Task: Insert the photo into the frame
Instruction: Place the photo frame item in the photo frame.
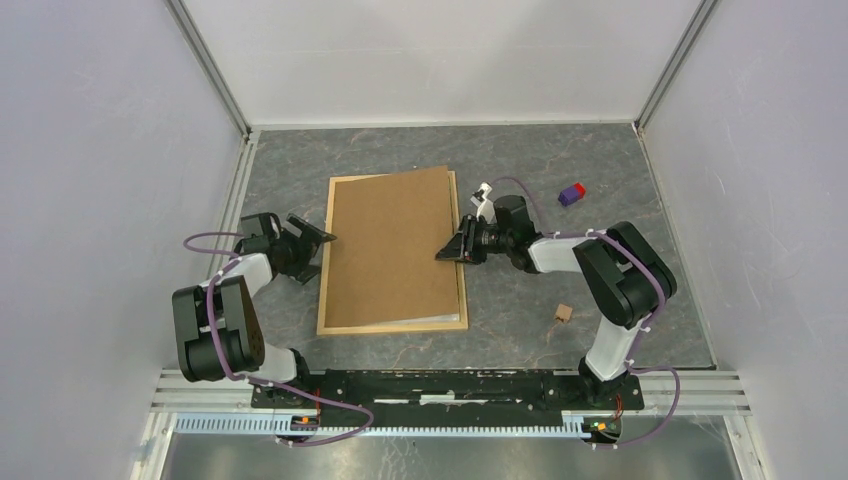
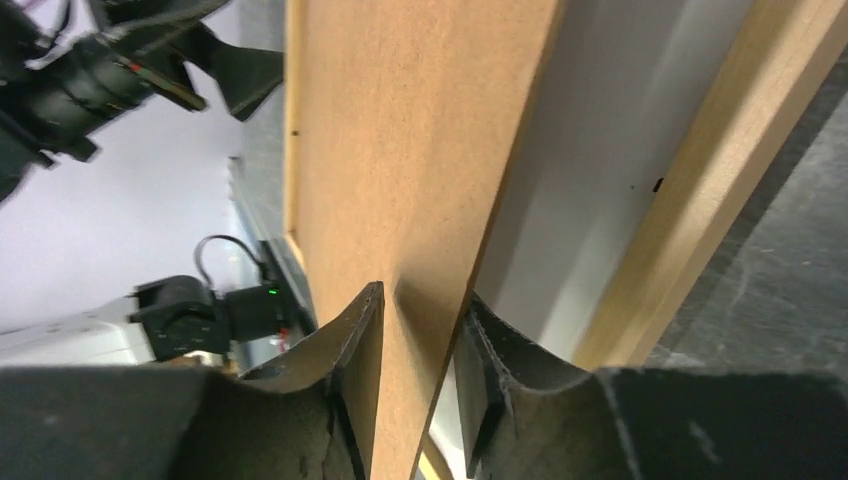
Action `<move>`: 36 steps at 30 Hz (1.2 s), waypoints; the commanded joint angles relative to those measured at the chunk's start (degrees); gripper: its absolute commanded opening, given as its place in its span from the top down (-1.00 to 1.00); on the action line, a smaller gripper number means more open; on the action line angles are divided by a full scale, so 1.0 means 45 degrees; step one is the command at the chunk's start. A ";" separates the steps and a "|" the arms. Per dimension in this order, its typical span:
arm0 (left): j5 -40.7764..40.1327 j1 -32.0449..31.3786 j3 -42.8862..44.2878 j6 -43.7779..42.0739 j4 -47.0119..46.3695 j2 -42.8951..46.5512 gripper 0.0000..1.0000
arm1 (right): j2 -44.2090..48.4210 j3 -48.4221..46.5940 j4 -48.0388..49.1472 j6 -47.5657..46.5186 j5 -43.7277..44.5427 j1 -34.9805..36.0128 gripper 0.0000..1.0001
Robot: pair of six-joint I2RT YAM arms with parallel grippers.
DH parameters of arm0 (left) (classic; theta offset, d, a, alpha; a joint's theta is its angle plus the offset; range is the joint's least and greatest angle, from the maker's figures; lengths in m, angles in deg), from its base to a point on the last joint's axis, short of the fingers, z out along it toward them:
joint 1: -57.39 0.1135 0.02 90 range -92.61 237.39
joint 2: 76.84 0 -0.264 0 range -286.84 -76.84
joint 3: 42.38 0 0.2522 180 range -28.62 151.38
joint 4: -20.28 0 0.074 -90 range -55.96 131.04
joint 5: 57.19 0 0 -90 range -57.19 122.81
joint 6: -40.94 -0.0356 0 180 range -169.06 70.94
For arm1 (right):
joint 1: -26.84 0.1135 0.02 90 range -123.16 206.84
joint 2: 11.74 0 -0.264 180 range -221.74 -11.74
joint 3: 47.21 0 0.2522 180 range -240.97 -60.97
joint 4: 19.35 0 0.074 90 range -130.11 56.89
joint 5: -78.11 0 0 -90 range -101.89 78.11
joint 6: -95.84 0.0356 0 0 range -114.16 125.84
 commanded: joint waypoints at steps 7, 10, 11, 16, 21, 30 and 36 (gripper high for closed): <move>-0.0319 -0.0325 -0.0426 0.0487 0.0747 0.0313 -1.00 | 0.0184 -0.2825 -0.6865 -0.5659 0.2197 0.0220 -0.12; -0.0380 -0.0314 -0.0480 0.0532 0.0683 0.0423 -1.00 | 0.0305 -0.3044 -0.7460 -0.6113 0.2554 0.0230 -0.21; -0.0348 -0.0336 -0.0453 0.0525 0.0697 0.0426 -1.00 | 0.0305 -0.3122 -0.7721 -0.6231 0.2715 0.0234 -0.22; -0.0580 -0.0322 -0.0435 0.0443 0.0820 0.0596 -1.00 | 0.0637 -0.3444 -0.8761 -0.6868 0.3594 0.0234 -0.27; -0.0980 -0.0330 -0.0362 0.0245 0.1157 0.0812 -1.00 | 0.1057 -0.3826 -0.9621 -0.7353 0.4335 0.0238 -0.34; -0.1473 -0.0333 -0.0257 0.0121 0.1319 0.1341 -1.00 | 0.1882 -0.3856 -1.0455 -0.8016 0.5309 0.0224 -0.46; -0.2189 -0.0420 -0.0132 -0.0155 0.1576 0.2117 -1.00 | 0.2583 -0.2477 -0.9205 -0.7563 0.4302 0.0238 -0.46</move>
